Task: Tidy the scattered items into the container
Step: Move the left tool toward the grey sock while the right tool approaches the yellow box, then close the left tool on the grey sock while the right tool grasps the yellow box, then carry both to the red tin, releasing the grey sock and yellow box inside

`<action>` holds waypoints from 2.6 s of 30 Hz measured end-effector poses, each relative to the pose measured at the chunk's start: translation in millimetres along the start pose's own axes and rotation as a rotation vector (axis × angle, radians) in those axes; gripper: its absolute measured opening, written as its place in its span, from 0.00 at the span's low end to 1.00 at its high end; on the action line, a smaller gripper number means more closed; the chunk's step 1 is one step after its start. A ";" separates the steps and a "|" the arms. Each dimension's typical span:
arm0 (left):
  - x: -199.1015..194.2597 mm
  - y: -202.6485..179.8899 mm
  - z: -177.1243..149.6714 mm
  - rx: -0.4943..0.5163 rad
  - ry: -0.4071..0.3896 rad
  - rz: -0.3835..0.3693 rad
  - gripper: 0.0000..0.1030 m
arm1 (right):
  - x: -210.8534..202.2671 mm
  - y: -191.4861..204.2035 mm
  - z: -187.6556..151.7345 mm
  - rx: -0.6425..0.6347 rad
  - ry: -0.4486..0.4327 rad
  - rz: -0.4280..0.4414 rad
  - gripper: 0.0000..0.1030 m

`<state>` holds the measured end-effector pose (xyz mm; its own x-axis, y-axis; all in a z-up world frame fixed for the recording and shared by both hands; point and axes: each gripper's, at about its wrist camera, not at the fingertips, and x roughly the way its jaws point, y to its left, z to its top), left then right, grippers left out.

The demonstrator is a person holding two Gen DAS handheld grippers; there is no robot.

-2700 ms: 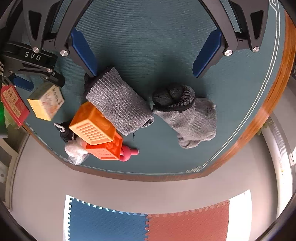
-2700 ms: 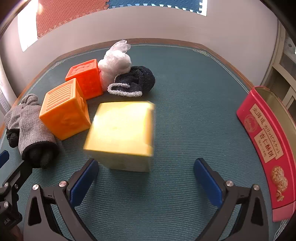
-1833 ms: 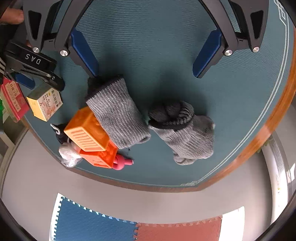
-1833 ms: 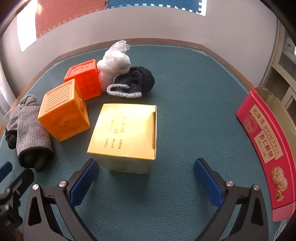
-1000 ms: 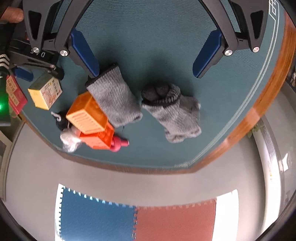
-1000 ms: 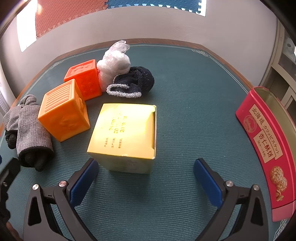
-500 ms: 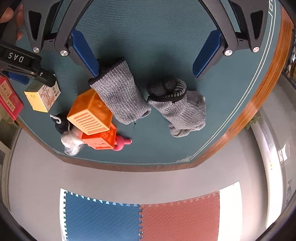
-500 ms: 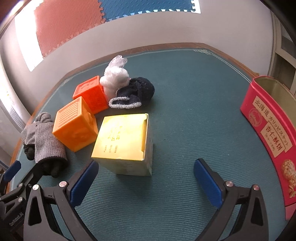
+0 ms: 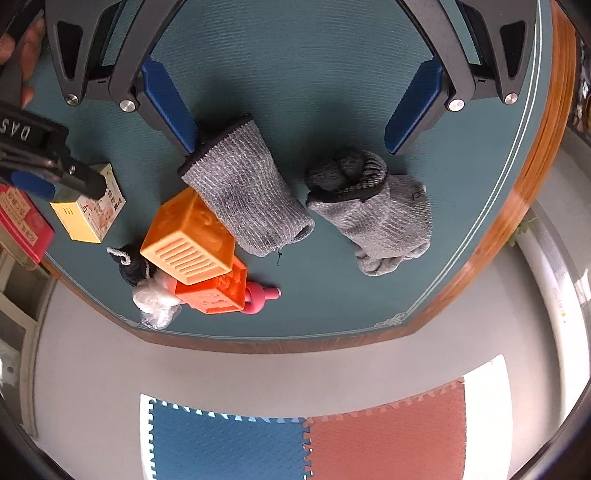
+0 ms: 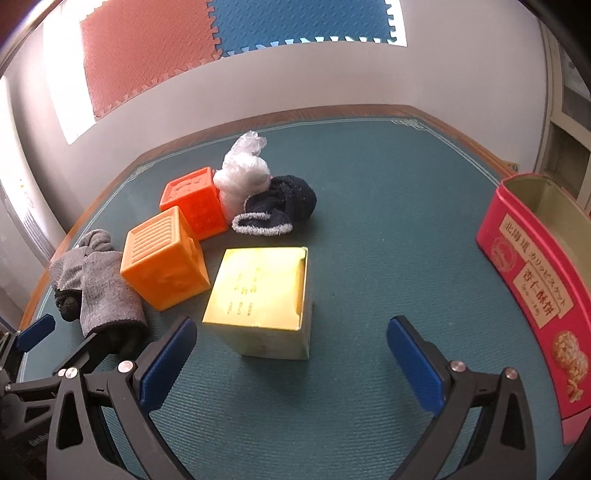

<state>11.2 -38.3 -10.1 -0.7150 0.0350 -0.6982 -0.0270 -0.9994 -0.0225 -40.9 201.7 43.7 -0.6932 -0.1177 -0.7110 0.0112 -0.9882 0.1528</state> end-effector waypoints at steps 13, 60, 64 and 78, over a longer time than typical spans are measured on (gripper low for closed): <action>-7.0 12.5 -3.4 0.015 0.008 -0.151 0.99 | 11.3 -27.8 12.5 0.032 -0.022 0.064 1.00; -6.8 -30.6 -6.3 -0.023 -0.038 -0.122 0.35 | -52.9 -6.6 -10.5 0.072 -0.181 -0.006 0.48; -14.3 -36.5 -3.6 -0.052 -0.059 -0.158 0.35 | -61.8 -13.2 -9.9 0.095 -0.220 -0.016 0.48; -49.8 -97.0 15.6 -0.009 -0.139 -0.305 0.35 | -114.9 -67.3 -25.6 0.200 -0.378 -0.142 0.48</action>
<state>38.5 56.9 38.1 -0.7633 0.3324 -0.5540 -0.2492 -0.9426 -0.2222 56.5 279.2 97.6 -0.8927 0.0983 -0.4397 -0.2169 -0.9491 0.2282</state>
